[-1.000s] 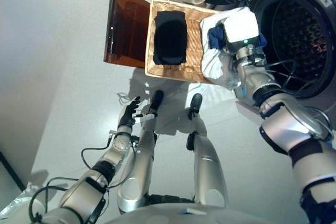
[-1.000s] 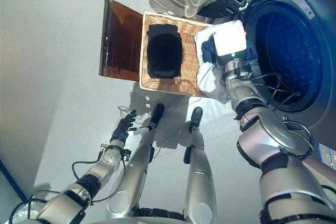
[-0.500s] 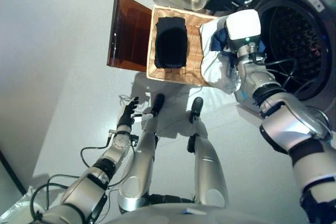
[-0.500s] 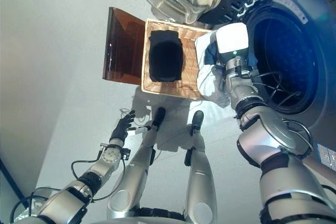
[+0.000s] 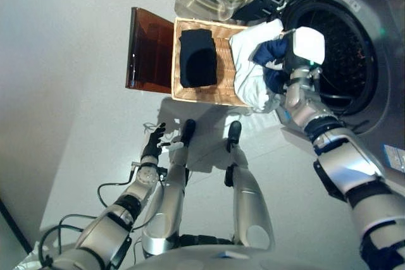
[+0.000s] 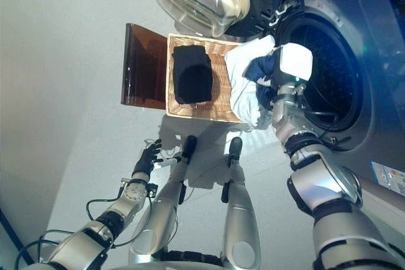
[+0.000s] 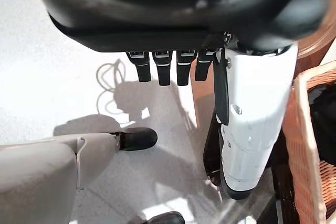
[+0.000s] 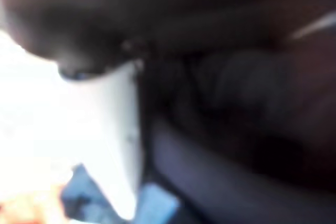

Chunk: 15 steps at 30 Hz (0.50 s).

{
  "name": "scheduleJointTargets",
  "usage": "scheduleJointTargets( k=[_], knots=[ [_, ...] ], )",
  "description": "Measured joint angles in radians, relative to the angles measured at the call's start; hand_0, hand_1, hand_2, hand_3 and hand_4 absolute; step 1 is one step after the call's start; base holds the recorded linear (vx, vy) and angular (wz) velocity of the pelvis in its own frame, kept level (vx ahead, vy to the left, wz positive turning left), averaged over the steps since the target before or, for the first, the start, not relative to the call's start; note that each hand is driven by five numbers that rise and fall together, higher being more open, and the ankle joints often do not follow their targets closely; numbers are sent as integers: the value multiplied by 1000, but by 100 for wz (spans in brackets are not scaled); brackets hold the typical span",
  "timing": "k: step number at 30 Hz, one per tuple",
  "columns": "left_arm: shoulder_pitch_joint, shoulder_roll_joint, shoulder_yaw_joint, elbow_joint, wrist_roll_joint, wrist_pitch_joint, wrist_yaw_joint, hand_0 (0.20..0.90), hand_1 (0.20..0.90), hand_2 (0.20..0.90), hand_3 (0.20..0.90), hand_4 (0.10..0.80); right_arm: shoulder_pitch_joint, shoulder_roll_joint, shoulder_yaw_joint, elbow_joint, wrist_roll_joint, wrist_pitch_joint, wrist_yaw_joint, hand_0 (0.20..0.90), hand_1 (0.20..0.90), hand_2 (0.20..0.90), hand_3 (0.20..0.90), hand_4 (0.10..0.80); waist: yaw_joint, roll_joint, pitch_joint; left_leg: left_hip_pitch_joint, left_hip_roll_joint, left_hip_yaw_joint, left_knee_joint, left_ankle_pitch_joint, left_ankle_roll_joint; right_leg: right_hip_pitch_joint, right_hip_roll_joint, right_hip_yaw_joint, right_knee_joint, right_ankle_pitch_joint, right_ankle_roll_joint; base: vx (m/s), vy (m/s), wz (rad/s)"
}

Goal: Pick up the clothes and place them into the washing machine

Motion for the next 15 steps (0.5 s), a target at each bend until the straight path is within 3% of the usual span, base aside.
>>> scheduleJointTargets(
  k=[3,8,15],
  knots=[
    [2,0,11,0,8,0,2,900,900,900,900,800,33,19,-60,-8,88,-19,-1,200,200,200,200,300,-14,0,0,14,-1,7,-2,-3,4,13,0,6,-3,0,0,38,0,-14],
    [20,0,42,-3,25,3,4,900,900,900,900,800,89,93,-222,-33,434,-103,9,200,200,200,200,300,-34,0,-1,39,1,31,-5,-8,11,33,2,27,-17,4,6,25,-10,-7],
    [49,-2,41,-4,36,25,3,900,900,900,900,800,119,128,-318,-52,736,-156,54,200,200,200,200,300,-39,0,-2,54,-1,51,-5,-14,17,40,2,48,-18,4,8,23,-3,-8]
  ],
)
